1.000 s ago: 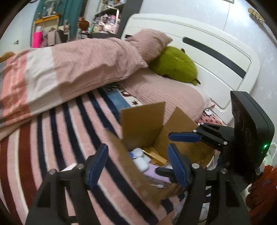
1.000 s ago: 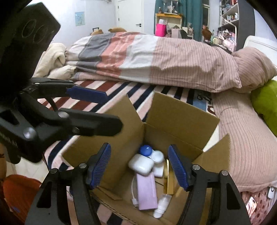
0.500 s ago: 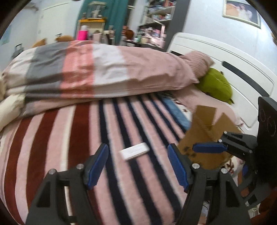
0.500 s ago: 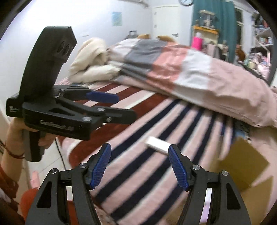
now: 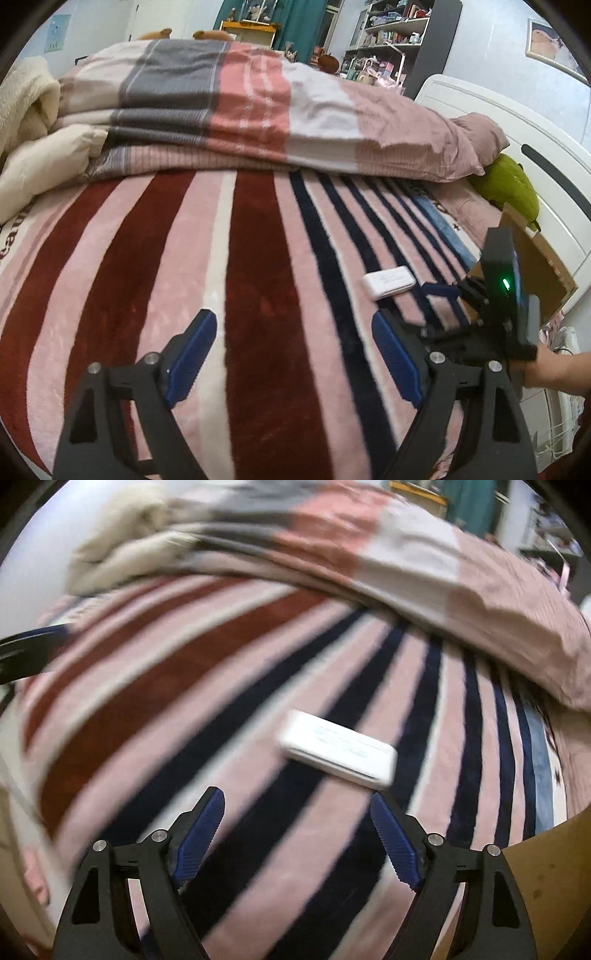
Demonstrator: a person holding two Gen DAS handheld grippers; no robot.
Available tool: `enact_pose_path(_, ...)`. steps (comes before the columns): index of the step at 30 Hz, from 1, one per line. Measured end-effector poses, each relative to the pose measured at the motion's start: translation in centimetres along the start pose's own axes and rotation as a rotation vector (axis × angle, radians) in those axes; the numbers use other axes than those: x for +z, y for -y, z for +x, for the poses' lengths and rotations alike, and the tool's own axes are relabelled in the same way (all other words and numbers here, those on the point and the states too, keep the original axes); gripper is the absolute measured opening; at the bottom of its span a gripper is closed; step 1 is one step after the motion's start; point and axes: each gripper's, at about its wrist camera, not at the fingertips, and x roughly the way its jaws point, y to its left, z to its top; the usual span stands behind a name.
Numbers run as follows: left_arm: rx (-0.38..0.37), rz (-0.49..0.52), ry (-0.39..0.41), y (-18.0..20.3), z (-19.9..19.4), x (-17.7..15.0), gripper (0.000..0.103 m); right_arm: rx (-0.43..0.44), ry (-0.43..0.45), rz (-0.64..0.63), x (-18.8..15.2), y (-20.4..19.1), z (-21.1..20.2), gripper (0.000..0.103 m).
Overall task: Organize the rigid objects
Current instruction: 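Reach the right gripper to the white power bank and grasp it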
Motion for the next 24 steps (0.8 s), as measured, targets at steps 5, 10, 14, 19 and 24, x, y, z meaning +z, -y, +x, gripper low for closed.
enact_pose_path(5, -0.017, -0.015, -0.017, -0.9, 1.5, -0.4, 0.084, -0.025, 0.04, 0.07, 0.4, 2.7, 2.3, 0.082)
enact_pose_path(10, -0.027, -0.007, -0.022, -0.8, 2.2, -0.4, 0.084, -0.009, 0.077, 0.029, 0.9, 2.9, 3.1, 0.085)
enact_pose_path(14, -0.033, -0.009, -0.016, -0.5, 2.3, -0.4, 0.084, 0.036, 0.081, 0.009, 1.4, 2.6, 3.2, 0.085)
enact_pose_path(19, -0.028, -0.009, -0.019, -0.4, 2.2, -0.4, 0.084, 0.203, 0.057, -0.123, 0.7, -0.1, 1.8, 0.084)
enact_pose_path(24, -0.031, -0.01, -0.02, -0.3, 1.9, -0.5, 0.084, 0.25, 0.037, -0.173, 0.3, -1.8, 1.0, 0.079)
